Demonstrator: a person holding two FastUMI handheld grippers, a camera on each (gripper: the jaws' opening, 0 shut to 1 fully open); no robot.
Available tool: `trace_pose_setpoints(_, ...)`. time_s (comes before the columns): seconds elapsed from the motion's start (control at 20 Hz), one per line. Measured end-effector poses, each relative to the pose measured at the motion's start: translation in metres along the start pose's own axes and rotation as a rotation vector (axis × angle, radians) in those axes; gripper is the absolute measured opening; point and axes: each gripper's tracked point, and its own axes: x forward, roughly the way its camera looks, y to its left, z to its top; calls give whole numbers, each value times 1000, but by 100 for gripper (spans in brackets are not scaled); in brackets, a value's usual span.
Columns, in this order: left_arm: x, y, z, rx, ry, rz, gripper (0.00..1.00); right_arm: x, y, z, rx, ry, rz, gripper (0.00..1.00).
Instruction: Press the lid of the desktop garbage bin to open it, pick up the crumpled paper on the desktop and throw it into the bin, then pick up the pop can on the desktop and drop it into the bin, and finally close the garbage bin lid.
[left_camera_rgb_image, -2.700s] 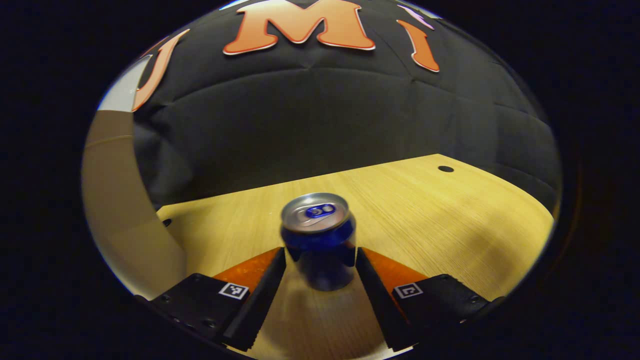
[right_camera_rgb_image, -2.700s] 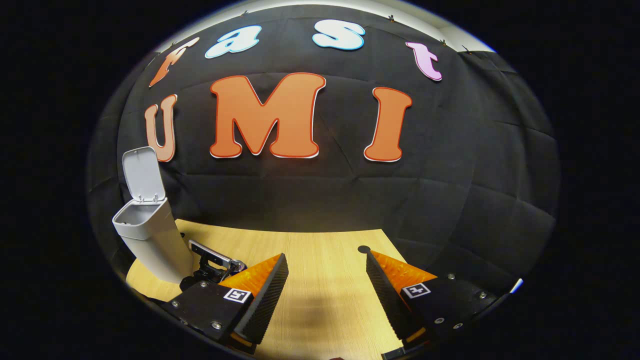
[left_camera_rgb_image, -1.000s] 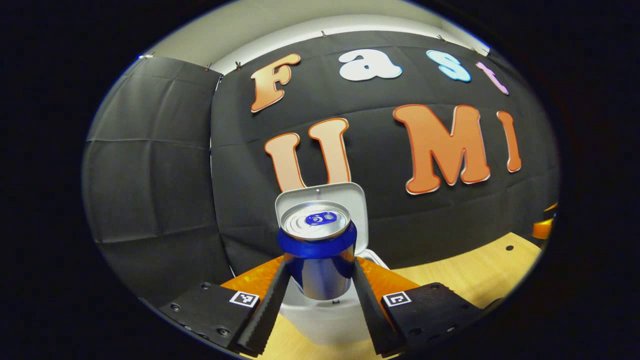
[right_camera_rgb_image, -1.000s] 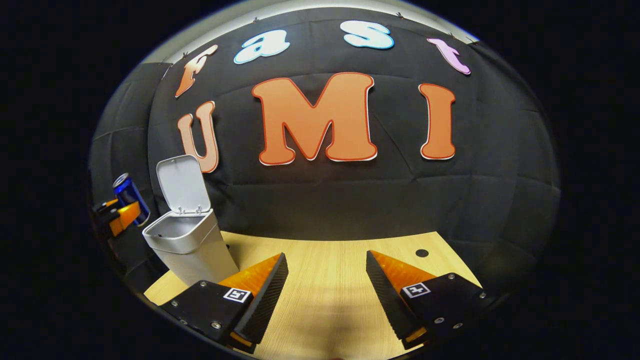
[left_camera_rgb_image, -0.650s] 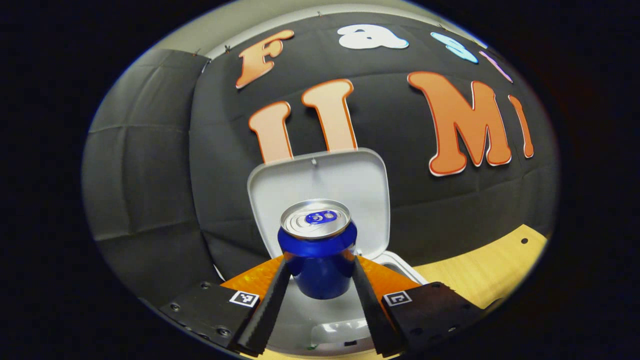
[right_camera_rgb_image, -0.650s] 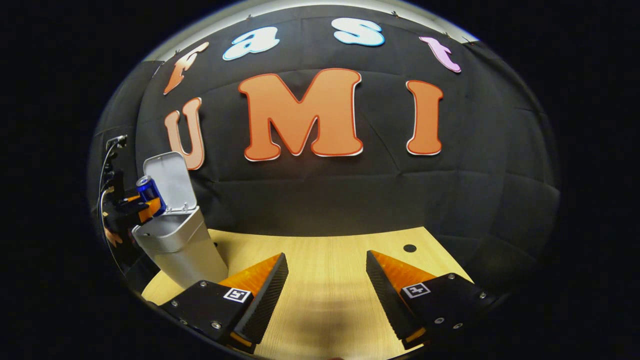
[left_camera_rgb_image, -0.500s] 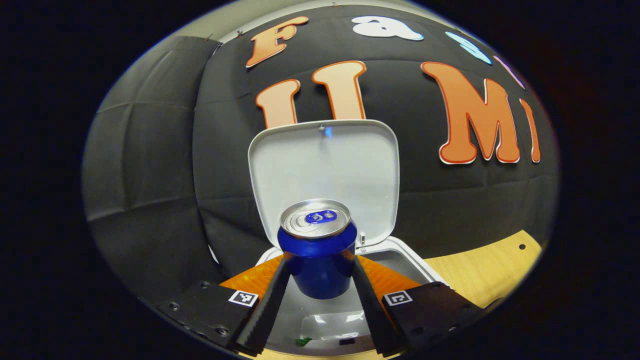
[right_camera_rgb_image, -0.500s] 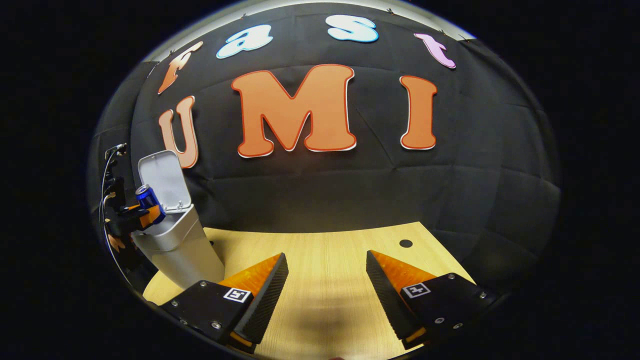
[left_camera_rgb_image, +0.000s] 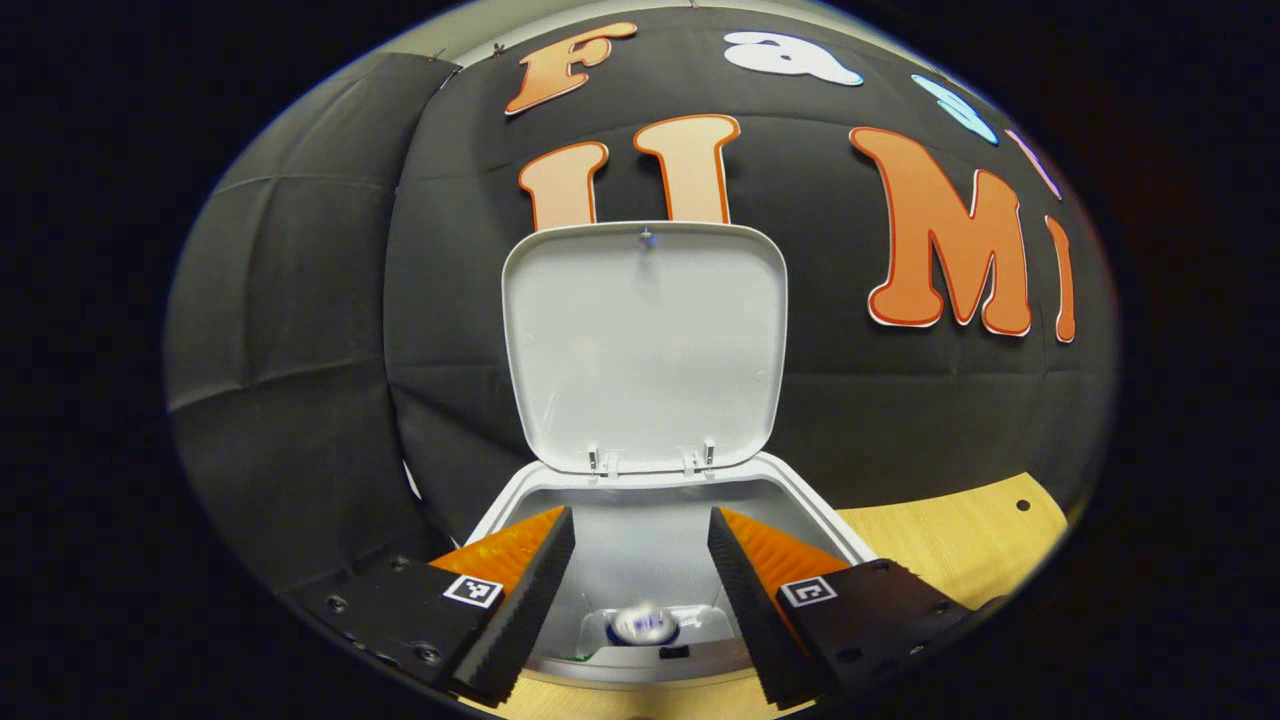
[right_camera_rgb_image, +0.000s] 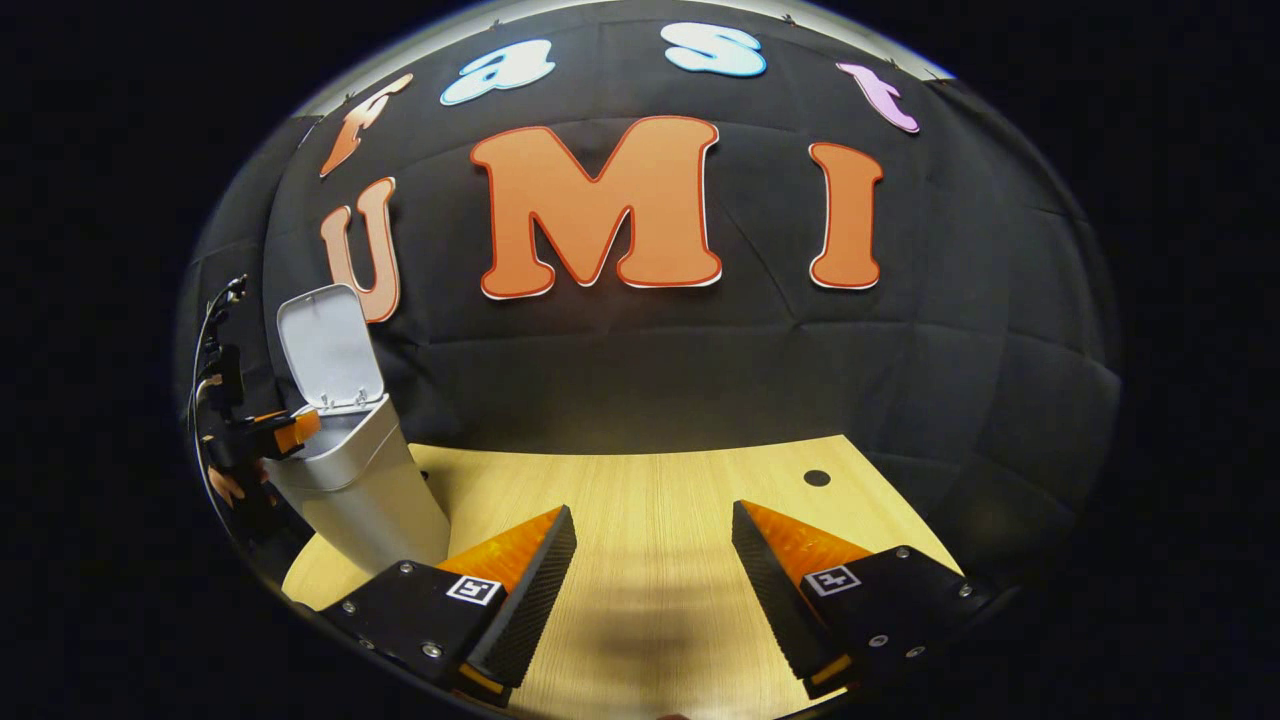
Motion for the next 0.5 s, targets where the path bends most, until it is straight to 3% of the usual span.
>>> trace_pose_setpoints(0.2, -14, -2, 21, 34, -54, 3, 89, -3, -4, -4, 8, 0, 0, 94)
trace_pose_setpoints(0.3, -22, -4, 58, 61, -120, -1, 89, -5, -8, -2, 12, -4, -4, 94)
trace_pose_setpoints(0.5, -23, -6, 157, -9, -248, -29, 87, -9, -16, 5, 28, -24, -14, 94)
